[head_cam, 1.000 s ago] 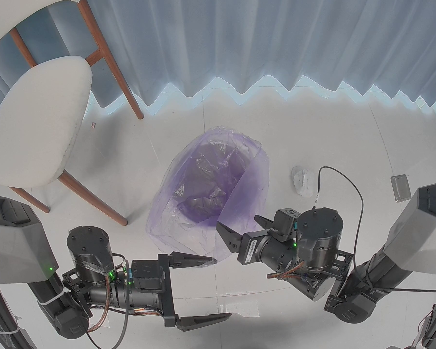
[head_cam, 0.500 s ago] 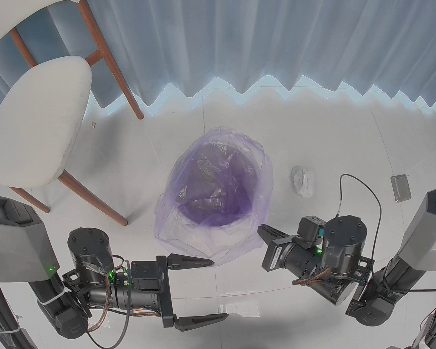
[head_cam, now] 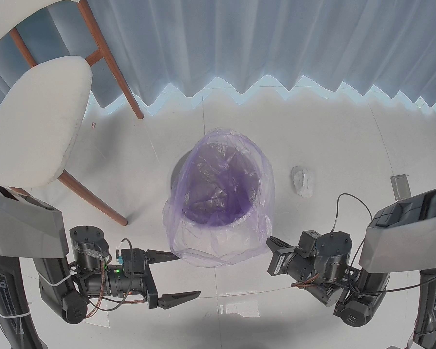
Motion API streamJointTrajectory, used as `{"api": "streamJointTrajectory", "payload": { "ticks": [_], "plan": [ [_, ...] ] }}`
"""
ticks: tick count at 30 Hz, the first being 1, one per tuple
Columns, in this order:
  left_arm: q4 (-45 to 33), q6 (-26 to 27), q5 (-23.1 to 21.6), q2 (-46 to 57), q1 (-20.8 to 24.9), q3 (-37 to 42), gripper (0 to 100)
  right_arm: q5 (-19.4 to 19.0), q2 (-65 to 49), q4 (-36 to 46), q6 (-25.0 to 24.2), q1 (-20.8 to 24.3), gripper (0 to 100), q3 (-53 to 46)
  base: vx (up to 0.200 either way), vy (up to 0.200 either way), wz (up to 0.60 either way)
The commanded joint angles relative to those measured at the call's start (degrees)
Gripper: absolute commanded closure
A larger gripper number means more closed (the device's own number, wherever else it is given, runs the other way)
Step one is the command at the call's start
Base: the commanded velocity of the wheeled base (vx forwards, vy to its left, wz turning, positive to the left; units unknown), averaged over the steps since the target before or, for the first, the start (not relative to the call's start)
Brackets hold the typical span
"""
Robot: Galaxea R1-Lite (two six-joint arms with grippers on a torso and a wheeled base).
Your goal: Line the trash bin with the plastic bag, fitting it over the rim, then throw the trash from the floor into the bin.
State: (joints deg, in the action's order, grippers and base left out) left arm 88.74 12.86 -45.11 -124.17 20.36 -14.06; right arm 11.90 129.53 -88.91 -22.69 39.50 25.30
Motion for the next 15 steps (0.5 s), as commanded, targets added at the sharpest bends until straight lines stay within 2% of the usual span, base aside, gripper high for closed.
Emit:
{"api": "streamJointTrajectory", "payload": {
  "ticks": [1,8,15],
  "plan": [
    [0.0,-0.1,0.0,-6.2,-3.4,-2.0,0,-0.5,6.0,-0.7,-0.8,-1.4,100,2.6,0.000,0.000,0.00],
    [0.0,-0.2,0.2,-10.4,-5.3,-4.4,0,-1.4,9.3,-0.2,-1.7,-3.6,100,7.8,0.000,0.000,0.00],
    [0.0,0.1,0.0,-9.8,-5.4,-3.6,0,-1.4,12.9,-0.1,-3.3,-5.7,100,13.3,0.000,0.000,0.00]
  ]
}}
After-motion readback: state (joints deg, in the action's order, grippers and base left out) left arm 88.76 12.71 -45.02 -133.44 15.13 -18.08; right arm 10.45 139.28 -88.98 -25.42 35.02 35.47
